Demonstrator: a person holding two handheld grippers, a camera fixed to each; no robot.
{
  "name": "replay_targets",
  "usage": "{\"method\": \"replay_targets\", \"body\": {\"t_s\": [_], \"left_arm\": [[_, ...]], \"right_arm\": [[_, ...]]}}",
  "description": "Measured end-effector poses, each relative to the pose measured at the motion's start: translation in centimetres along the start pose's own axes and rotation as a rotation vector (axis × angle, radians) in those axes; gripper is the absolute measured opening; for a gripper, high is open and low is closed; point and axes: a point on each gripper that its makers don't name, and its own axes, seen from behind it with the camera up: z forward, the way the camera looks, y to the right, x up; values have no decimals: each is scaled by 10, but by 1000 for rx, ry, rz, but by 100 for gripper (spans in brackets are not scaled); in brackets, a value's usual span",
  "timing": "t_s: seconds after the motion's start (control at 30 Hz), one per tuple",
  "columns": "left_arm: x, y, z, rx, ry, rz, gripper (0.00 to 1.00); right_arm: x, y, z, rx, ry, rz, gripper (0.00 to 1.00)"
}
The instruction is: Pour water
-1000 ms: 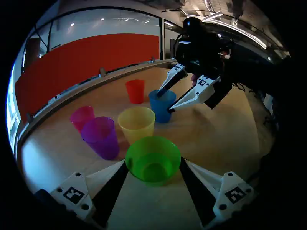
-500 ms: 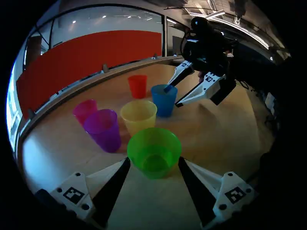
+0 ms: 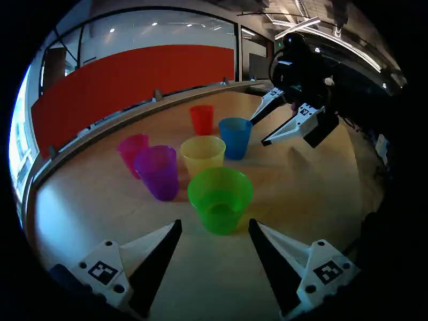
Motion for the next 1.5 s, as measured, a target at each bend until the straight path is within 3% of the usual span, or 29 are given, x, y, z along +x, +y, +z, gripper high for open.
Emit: {"method": "replay_targets", "body": {"t_s": [0.4,0.8,1.5], "left_arm": [[6,-6,-20,38,15,4,93],[20,-29,-41,89,41,-5,93],[57,-96,-67,239,126,-56,93]], "right_arm": [[-7,-3,-27,-40,8,15,100],[-8,-2,-39,-74,26,44,100],[2,26,-60,-218,111,147,100]]}}
